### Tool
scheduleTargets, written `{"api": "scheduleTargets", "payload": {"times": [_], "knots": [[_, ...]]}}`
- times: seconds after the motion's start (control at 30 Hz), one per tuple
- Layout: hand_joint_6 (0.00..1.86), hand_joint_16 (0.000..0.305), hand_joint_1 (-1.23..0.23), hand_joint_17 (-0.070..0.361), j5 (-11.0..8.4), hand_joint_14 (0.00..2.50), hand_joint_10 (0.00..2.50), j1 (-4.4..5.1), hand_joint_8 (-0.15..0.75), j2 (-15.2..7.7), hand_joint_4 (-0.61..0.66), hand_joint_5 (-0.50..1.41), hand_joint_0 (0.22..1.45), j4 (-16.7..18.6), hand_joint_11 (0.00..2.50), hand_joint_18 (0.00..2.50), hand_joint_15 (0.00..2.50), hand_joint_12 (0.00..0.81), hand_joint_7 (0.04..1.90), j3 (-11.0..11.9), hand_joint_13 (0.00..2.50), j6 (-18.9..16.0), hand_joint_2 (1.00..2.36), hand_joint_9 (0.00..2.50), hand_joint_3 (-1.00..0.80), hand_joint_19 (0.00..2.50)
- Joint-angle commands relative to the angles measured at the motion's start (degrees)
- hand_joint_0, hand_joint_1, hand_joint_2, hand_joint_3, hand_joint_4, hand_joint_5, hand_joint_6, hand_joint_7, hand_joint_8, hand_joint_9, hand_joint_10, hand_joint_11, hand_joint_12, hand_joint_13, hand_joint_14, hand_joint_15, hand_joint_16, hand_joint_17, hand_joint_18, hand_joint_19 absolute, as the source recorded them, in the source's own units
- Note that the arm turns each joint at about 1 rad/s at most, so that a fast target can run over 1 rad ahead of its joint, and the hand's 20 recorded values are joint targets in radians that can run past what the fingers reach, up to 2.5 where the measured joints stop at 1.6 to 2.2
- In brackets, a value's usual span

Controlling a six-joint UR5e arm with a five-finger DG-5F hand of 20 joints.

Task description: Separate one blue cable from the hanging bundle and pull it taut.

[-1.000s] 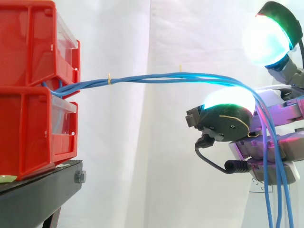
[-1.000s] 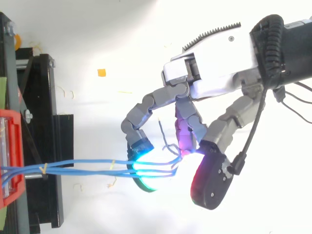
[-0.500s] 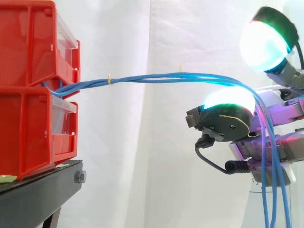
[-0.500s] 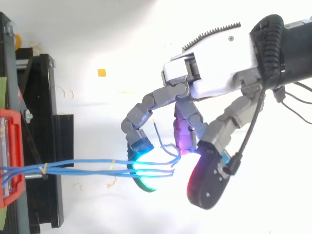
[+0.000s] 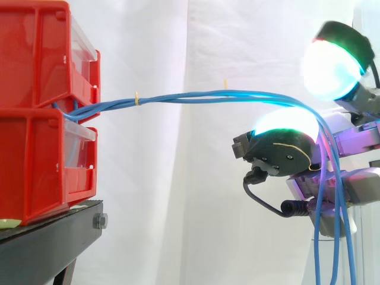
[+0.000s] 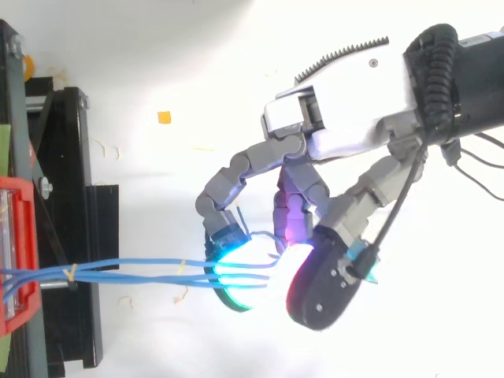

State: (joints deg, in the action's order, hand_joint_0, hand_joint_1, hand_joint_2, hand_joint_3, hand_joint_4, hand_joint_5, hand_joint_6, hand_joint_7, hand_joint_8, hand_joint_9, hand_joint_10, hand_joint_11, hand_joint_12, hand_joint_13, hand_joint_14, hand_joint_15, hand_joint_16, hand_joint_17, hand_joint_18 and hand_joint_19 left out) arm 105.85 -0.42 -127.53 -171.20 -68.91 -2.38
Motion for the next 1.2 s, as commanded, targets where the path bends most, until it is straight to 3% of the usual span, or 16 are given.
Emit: {"api": "scheduleTargets", "payload": {"times": [0.0,0.1,0.37,0.7,0.77,0.87,0.97,1.17], "knots": [[0.5,0.072,-0.54,0.161,0.06,0.01,0.0,-0.02,0.052,0.0,0.08,0.15,0.46,0.08,0.0,1.02,0.25,0.257,1.25,0.01,1.31,0.01,1.0,1.93,-0.5,0.35],[0.5,0.065,-0.45,0.146,0.06,0.01,0.0,-0.02,0.043,0.0,0.06,0.15,0.55,-0.01,0.0,0.93,0.28,0.241,1.25,0.01,1.27,0.01,1.0,1.89,-0.5,0.41],[0.5,0.062,-0.73,0.141,0.06,0.01,0.0,-0.02,0.052,0.0,0.03,0.15,0.73,0.08,0.04,0.9,0.31,0.245,1.24,0.01,1.24,-0.08,1.0,1.85,-0.46,0.45],[0.5,0.061,-0.78,0.137,-0.03,0.01,0.0,-0.02,0.063,0.0,0.01,0.15,0.76,-0.01,0.08,0.93,0.33,0.247,1.23,-0.08,1.24,-0.08,1.01,1.86,-0.37,0.48],[0.5,0.061,-0.72,0.137,-0.03,0.01,0.0,-0.02,0.069,0.0,0.03,0.14,0.71,-0.01,0.09,0.95,0.34,0.248,1.24,0.01,1.25,-0.08,1.0,1.86,-0.5,0.47],[0.5,0.066,-0.63,0.148,-0.03,0.01,0.0,-0.02,0.09,0.0,0.08,0.14,0.55,0.08,0.06,0.99,0.35,0.258,1.27,-0.08,1.27,0.01,1.0,1.84,-0.5,0.46],[0.5,0.078,-0.63,0.177,-0.12,0.01,0.0,-0.02,0.116,0.0,0.12,0.14,0.43,0.08,0.01,1.11,0.29,0.291,1.27,0.01,1.31,0.01,1.0,1.86,-0.5,0.39],[0.5,0.077,-0.82,0.174,-0.03,0.01,0.0,-0.02,0.12,0.0,0.08,0.15,0.44,-0.01,0.03,1.1,0.3,0.29,1.26,0.01,1.3,-0.08,1.0,1.87,-0.5,0.38]]}}
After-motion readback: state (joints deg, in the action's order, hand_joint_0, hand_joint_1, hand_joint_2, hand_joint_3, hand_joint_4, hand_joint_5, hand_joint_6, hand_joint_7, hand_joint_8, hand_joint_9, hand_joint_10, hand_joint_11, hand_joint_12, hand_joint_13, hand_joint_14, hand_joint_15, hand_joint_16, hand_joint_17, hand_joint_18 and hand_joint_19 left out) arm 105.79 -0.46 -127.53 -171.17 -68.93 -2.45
